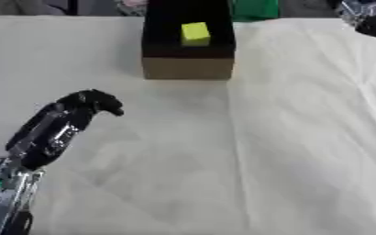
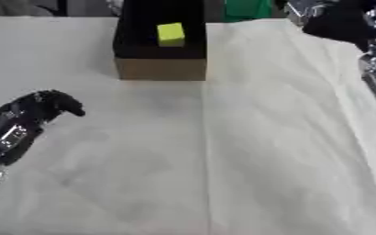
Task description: Pick up objects on the table and place them in the box.
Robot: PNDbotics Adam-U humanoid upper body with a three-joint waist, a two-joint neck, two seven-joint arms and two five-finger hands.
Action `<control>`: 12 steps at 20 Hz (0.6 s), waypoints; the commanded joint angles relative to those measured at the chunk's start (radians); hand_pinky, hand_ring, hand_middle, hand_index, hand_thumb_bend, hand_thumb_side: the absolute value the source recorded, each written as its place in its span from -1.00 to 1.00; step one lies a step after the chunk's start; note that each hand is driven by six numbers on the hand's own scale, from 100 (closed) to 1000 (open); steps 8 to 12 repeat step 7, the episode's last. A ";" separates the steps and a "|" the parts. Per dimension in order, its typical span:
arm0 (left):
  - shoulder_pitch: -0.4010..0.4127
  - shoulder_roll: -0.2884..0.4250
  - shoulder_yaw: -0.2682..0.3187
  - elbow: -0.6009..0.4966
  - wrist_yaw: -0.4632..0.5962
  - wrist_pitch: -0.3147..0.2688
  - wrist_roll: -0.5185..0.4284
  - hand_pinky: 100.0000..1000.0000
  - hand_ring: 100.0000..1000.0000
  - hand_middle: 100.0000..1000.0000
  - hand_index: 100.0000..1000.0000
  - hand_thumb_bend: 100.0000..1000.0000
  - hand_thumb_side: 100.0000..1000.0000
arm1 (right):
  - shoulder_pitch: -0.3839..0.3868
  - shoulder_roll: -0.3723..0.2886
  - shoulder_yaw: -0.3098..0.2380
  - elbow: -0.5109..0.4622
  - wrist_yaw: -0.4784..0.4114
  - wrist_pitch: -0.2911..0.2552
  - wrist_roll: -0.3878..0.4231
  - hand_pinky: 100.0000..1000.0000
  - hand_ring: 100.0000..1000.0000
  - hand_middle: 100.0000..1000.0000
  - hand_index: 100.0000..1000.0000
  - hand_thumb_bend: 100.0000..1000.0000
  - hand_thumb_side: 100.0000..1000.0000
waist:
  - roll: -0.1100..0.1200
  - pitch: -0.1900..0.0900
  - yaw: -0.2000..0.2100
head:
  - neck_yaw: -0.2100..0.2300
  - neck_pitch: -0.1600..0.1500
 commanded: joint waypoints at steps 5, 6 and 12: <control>0.015 0.002 0.035 -0.006 -0.028 -0.008 0.033 0.80 0.38 0.31 0.55 -0.85 0.50 | 0.062 0.038 -0.005 -0.104 0.012 -0.003 0.018 0.19 0.77 0.14 0.66 -0.50 -0.80 | 0.012 -0.007 -0.026 | 0.026 0.016; 0.020 0.000 0.040 -0.005 -0.033 -0.009 0.036 0.80 0.38 0.31 0.55 -0.86 0.51 | 0.076 0.054 0.001 -0.104 0.018 -0.013 0.028 0.20 0.77 0.14 0.66 -0.46 -0.84 | 0.015 -0.004 -0.033 | 0.030 0.014; 0.023 -0.001 0.043 -0.004 -0.038 -0.010 0.039 0.80 0.38 0.31 0.55 -0.86 0.52 | 0.087 0.068 0.004 -0.105 0.034 -0.025 0.039 0.20 0.77 0.14 0.66 -0.46 -0.85 | 0.017 0.000 -0.038 | 0.031 0.010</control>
